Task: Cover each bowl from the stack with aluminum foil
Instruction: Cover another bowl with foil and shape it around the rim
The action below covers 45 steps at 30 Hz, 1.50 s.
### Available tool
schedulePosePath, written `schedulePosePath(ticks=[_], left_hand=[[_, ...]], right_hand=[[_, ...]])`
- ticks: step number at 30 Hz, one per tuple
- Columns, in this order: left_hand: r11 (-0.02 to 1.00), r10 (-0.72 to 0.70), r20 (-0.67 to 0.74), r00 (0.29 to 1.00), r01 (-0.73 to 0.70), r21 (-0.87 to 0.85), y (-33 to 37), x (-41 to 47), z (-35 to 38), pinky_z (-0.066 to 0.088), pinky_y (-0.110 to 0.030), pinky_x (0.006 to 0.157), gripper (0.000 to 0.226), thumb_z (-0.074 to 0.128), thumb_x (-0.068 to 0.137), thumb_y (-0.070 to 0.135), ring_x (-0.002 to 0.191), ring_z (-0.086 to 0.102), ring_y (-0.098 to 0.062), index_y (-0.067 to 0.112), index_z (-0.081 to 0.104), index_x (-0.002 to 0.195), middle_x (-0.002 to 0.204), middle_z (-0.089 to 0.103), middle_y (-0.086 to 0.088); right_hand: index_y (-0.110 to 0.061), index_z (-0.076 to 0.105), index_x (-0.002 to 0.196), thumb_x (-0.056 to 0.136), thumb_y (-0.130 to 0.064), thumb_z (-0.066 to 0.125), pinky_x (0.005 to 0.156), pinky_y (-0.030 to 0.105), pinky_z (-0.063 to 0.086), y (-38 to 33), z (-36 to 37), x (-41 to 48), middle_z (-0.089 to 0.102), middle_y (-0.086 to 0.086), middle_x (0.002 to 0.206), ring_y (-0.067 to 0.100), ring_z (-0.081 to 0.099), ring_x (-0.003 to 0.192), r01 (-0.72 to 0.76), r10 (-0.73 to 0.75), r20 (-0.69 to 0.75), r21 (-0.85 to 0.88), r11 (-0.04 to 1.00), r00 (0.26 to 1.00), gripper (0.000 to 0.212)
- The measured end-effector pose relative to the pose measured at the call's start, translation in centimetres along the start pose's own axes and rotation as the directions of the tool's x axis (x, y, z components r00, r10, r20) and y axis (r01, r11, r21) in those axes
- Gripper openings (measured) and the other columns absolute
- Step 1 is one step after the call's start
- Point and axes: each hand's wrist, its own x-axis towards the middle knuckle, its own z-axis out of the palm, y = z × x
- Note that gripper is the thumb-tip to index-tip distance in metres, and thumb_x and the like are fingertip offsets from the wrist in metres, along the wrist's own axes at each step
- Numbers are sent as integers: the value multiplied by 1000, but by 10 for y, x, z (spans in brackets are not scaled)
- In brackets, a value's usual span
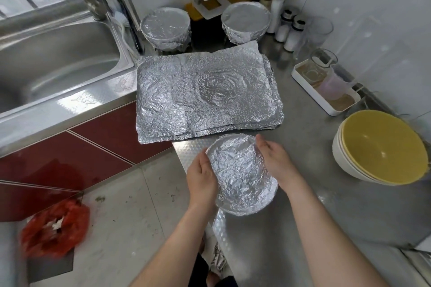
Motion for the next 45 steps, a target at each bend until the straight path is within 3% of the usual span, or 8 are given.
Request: schedulePosePath(ticks=[7,15,18,24,29,33,39,45], left_hand=[[997,-82,27,996,82,6,3,-3,-1,36,-57,105,54,33,106,36,124,44,-49,-13,48,124,129,49,-34],[968,78,247,966,-133,213,24,24,-5,31,-28,107,44,42,104,36,134,45,-19,20,46,145,144,51,2],[963,59,327,943,-140,232,20,30,-1,41,-60,99,44,42,102,42,117,50,-51,18,54,138,126,57,-26],[921,130,284,950,-221,319,17,30,-4,41,-36,60,38,40,104,37,63,56,-22,15,61,81,66,61,0],[913,127,423,897,-273,303,24,40,-5,45,-35,103,44,46,102,39,119,58,-14,25,47,143,134,58,4],[895,154,451,879,-318,314,24,42,-2,44,-36,55,29,43,104,34,57,56,-6,20,66,94,66,61,4],[906,159,412,897,-298,300,14,43,-1,31,-28,52,38,44,103,35,44,35,-8,22,49,68,50,41,9],[935,150,351,924,-248,254,16,31,-1,50,-56,74,41,41,104,34,89,62,-40,0,63,106,91,66,-17]], right_hand=[[5,52,129,100,-44,38,103,31,37,4,-8,4,50,21,138,25,47,129,21,-14,82,-93,995,997,58],[-20,53,136,99,-42,44,95,18,32,-9,-7,14,54,-12,128,2,44,121,178,-150,174,-157,971,973,44],[-18,61,127,99,-31,50,81,6,37,-6,0,18,61,-11,115,6,53,114,214,-192,125,-200,956,974,33],[-17,63,123,100,-27,50,73,4,36,-6,2,21,61,-12,105,7,56,105,225,-196,132,-263,938,972,28],[-28,56,132,100,-34,46,96,26,40,-11,-3,25,59,-11,120,5,51,111,223,-166,233,-248,943,958,33],[-30,64,118,101,-33,44,71,37,47,-8,1,25,66,4,85,27,56,75,255,-195,217,-296,921,956,27],[-25,66,111,102,-29,44,52,22,34,-4,3,25,52,-8,63,8,43,55,293,-239,196,-330,897,951,24],[-23,49,139,101,-39,44,96,25,38,-9,-7,20,56,-7,131,7,49,117,239,-192,189,-276,931,963,42]])
